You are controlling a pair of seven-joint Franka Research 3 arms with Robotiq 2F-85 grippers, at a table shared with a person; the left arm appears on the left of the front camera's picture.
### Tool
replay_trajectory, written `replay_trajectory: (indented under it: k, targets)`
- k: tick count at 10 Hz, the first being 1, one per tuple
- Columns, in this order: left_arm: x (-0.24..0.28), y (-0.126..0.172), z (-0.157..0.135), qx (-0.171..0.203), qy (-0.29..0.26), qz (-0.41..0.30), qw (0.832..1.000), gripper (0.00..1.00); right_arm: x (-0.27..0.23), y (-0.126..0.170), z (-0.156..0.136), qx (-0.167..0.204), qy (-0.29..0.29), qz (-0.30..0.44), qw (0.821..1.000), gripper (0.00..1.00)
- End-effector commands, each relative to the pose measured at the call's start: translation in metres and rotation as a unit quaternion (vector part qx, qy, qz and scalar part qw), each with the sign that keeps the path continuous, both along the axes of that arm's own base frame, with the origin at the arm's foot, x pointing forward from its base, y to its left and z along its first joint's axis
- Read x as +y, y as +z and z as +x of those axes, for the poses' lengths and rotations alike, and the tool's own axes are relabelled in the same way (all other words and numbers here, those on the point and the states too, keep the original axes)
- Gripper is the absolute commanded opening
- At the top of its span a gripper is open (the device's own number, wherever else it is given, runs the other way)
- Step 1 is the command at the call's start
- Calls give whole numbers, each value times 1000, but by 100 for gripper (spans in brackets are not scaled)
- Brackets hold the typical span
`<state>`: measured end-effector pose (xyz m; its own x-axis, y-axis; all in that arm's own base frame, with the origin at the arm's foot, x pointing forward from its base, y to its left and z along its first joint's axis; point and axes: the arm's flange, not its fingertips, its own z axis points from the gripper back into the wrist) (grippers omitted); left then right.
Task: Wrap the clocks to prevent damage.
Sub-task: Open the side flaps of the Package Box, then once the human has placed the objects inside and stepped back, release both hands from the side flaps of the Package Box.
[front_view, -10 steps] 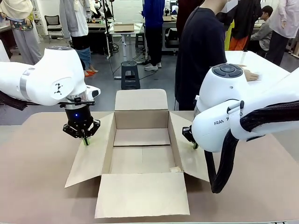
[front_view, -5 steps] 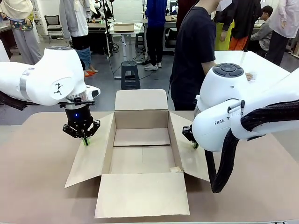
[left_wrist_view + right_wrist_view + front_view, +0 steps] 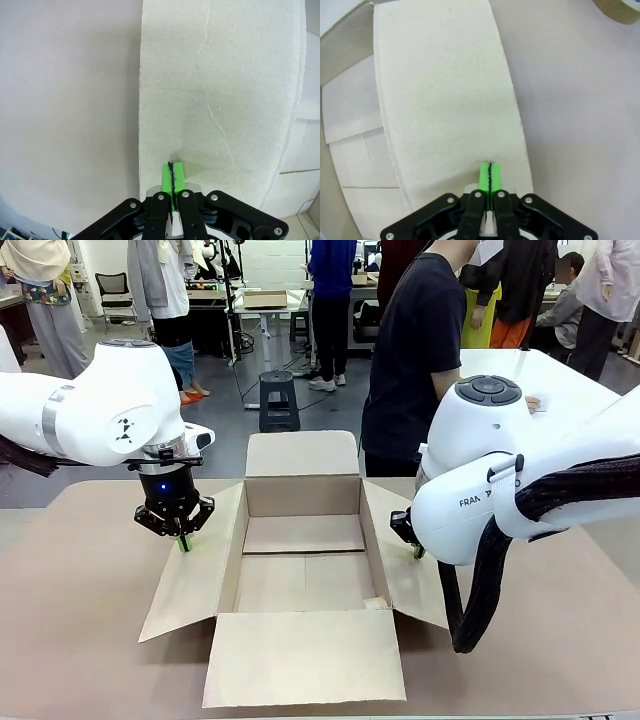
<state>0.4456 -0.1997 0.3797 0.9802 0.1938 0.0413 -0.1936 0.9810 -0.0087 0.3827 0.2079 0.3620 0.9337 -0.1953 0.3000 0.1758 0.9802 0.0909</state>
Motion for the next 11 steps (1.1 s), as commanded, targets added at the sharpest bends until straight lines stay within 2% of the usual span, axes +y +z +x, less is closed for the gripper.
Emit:
replay_trajectory:
  k: [1,11]
  targets:
    - [0,0,0,1,0,1,1000,0,1,-2,0,1,1,-3,1000,1]
    - [0,0,0,1,0,1,1000,0,1,-2,0,1,1,-3,1000,1]
